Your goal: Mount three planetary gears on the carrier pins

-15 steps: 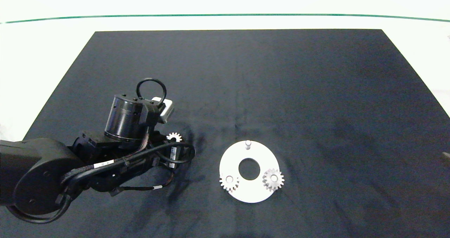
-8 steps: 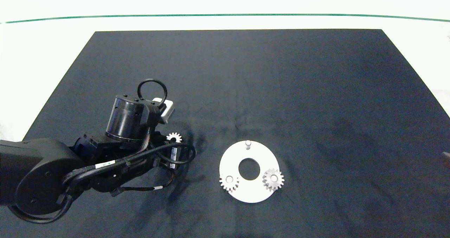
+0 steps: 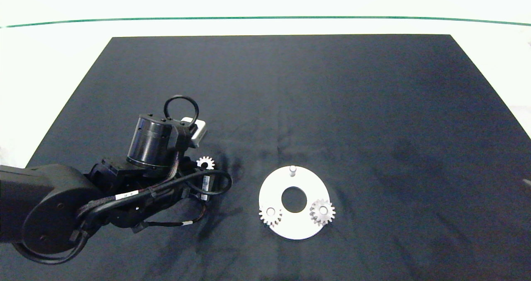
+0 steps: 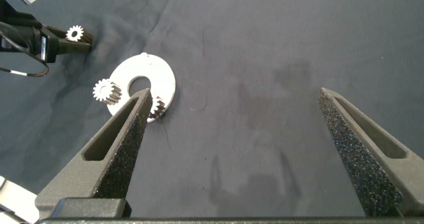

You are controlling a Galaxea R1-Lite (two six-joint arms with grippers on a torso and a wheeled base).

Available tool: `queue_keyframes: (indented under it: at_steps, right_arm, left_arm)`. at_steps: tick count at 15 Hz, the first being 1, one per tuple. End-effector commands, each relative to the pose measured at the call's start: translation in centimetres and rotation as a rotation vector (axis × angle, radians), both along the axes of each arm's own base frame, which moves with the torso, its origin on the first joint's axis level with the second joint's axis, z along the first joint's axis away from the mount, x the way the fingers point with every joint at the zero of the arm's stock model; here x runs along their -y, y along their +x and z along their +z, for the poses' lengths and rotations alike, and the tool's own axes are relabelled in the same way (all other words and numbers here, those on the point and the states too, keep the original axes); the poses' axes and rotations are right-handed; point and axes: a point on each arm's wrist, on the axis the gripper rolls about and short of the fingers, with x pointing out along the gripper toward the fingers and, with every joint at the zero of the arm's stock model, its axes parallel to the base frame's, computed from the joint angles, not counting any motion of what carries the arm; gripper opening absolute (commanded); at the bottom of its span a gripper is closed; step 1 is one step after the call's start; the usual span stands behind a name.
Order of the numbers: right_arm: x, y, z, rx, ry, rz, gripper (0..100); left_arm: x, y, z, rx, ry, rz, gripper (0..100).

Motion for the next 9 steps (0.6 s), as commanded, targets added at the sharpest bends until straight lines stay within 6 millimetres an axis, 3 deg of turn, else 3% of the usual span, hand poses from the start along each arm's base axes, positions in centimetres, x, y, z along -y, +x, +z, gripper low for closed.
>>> queue_keyframes:
  at_steps: [1,9]
  right_arm:
    - [0.01,-0.01,-0.01,0.0,0.0,-0.002,100]
    - [0.01,-0.01,-0.01,0.0,-0.001,-0.002,100]
  left_arm:
    - [0.1,0.14,-0.02,0.002,0.0,0.002,43]
    - [0.1,0.06,-0.15,-0.003,0.002,0.001,26]
